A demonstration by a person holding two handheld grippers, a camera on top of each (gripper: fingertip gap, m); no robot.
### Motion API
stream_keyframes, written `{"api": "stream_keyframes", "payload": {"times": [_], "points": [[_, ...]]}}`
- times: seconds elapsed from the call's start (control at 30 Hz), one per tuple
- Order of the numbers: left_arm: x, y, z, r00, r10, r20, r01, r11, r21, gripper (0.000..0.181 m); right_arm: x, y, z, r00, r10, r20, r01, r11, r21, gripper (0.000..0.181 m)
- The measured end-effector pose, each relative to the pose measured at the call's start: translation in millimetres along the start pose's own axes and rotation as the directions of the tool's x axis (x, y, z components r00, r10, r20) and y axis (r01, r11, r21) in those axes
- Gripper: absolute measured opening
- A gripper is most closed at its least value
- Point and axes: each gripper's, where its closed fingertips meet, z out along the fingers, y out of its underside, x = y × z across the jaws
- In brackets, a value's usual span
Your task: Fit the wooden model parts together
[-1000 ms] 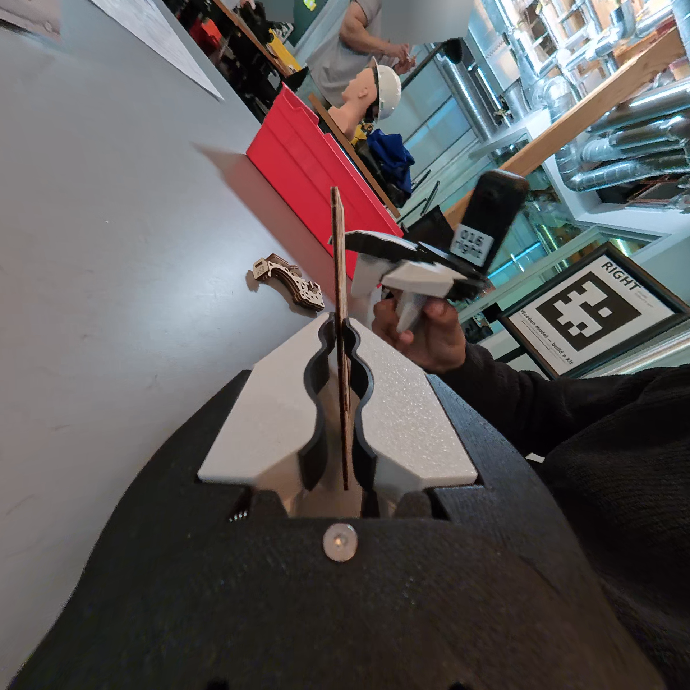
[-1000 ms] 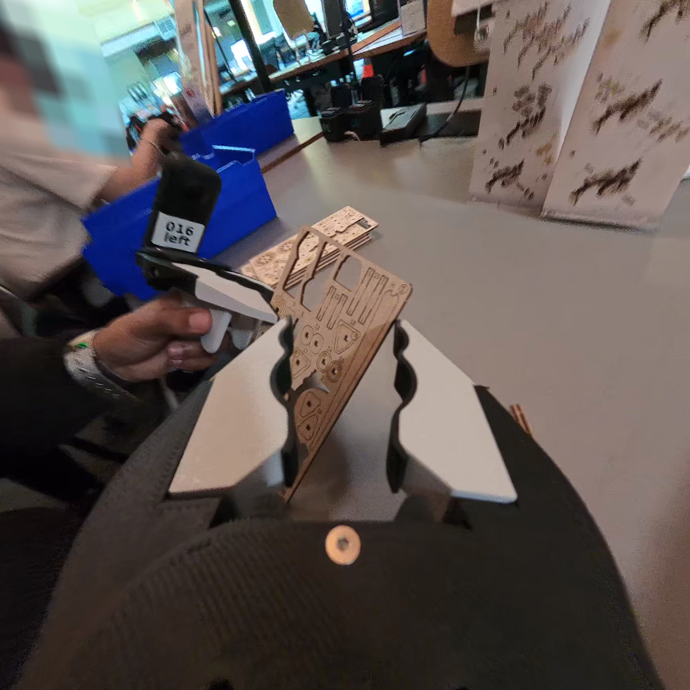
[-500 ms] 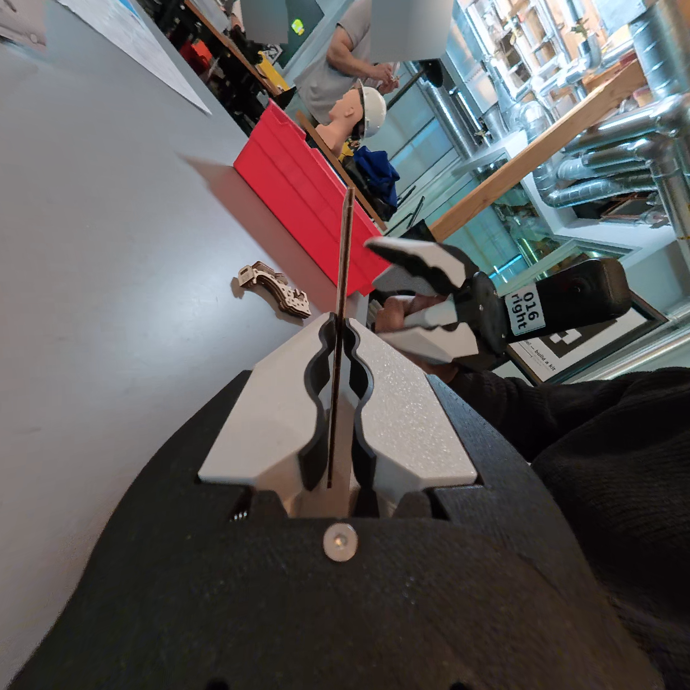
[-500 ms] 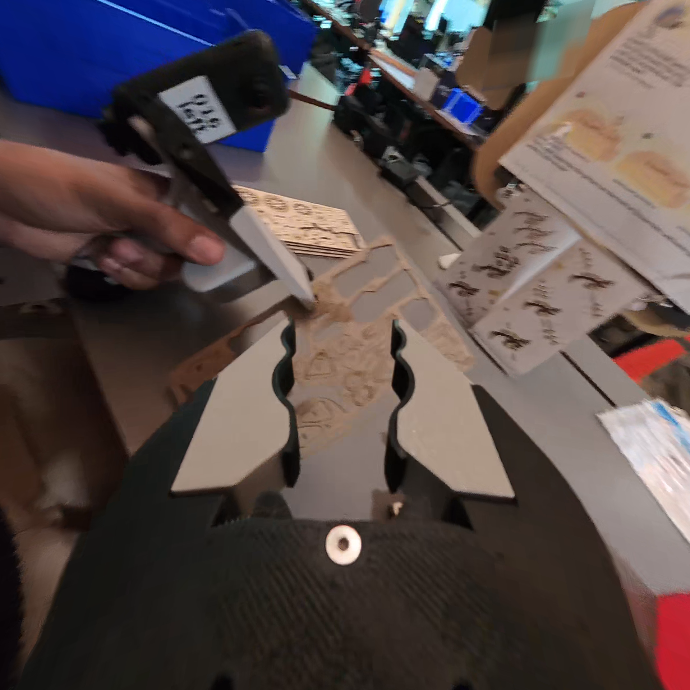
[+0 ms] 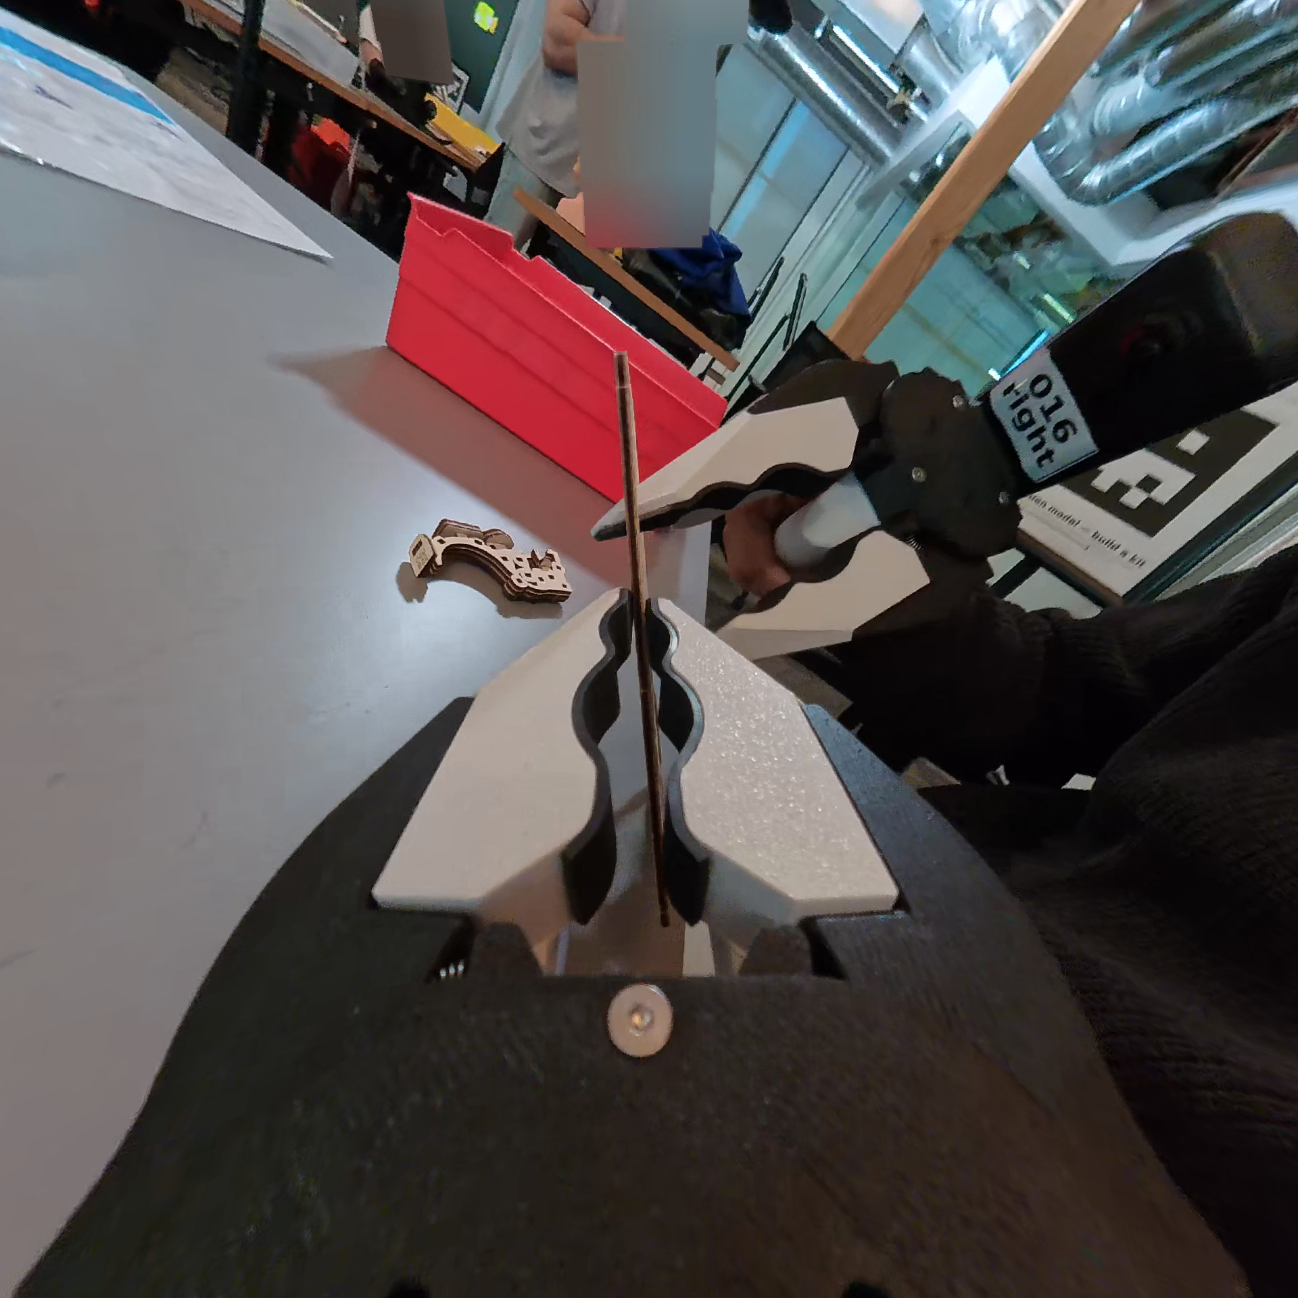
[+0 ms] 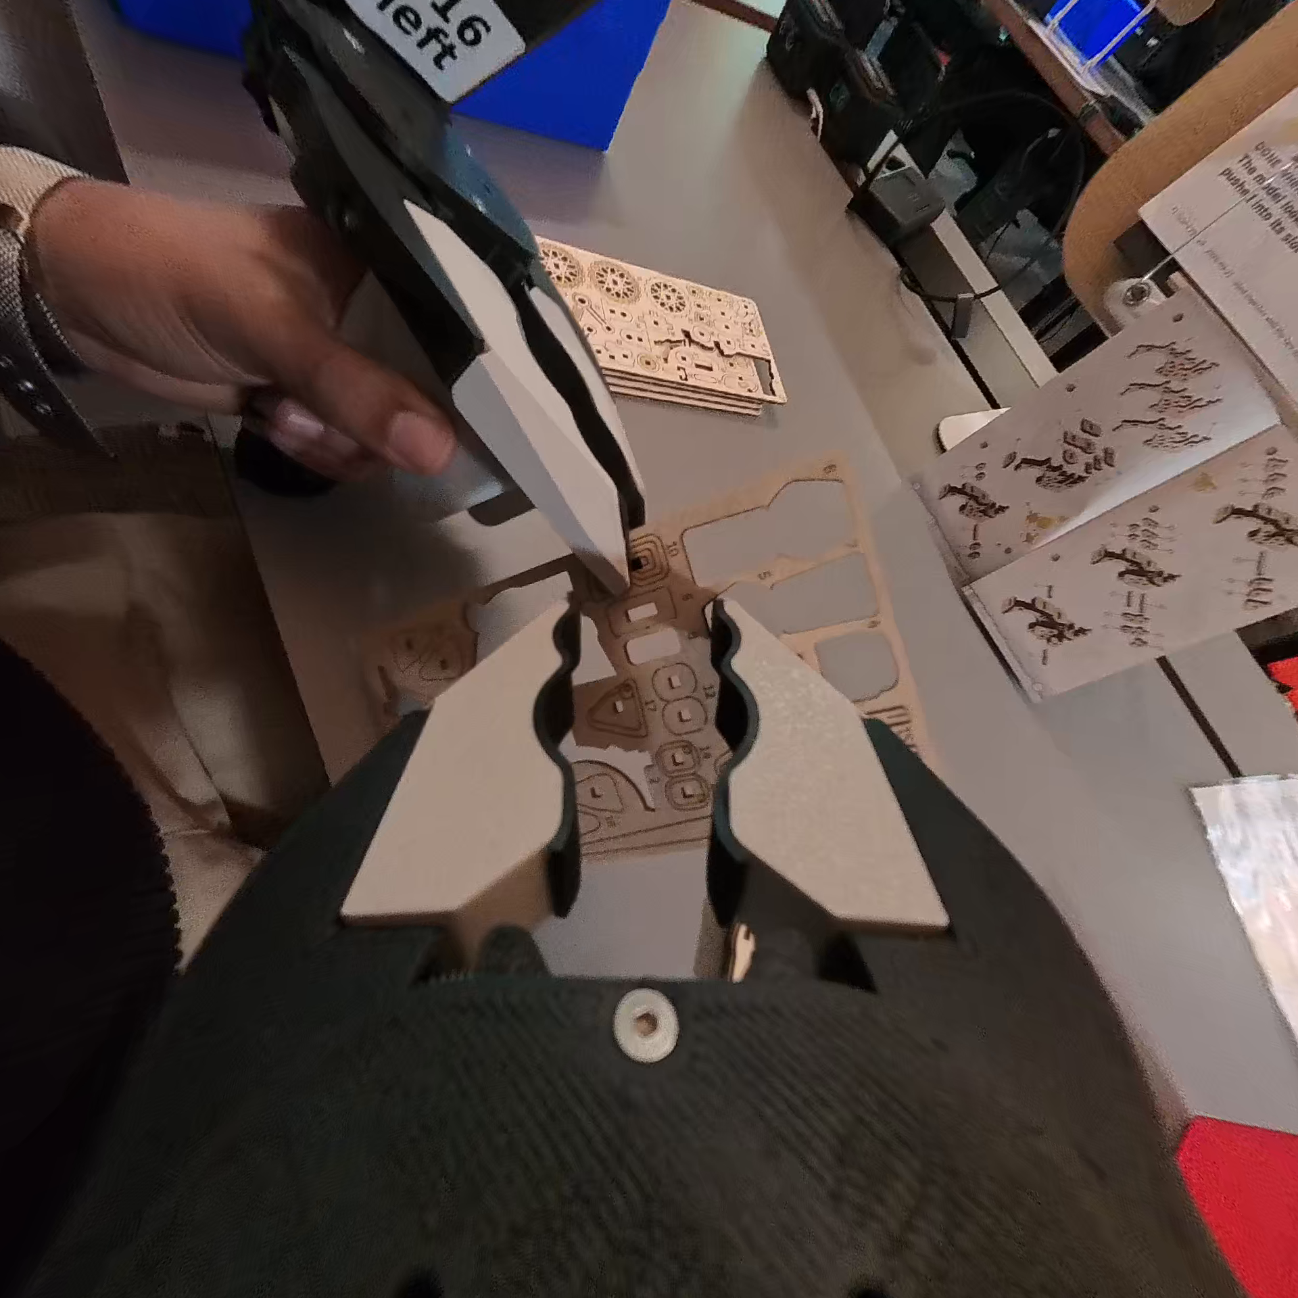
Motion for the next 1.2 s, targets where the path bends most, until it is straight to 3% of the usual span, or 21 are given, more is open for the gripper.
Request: {"api": "stream_keyframes", "payload": {"times": [0.33,1.2], "points": [[6,2,3,0.999,0.039,-0.007,-0.039,0.999,-0.015,0.002,1,2,-7,0.989,0.118,0.088,-0.114,0.992,-0.046,0.027],[10,3,6,0.999,-0.008,-0.050,0.008,1.000,-0.008,0.003,1,5,-12,0.963,0.196,0.185,-0.190,0.981,-0.050,0.022]]}}
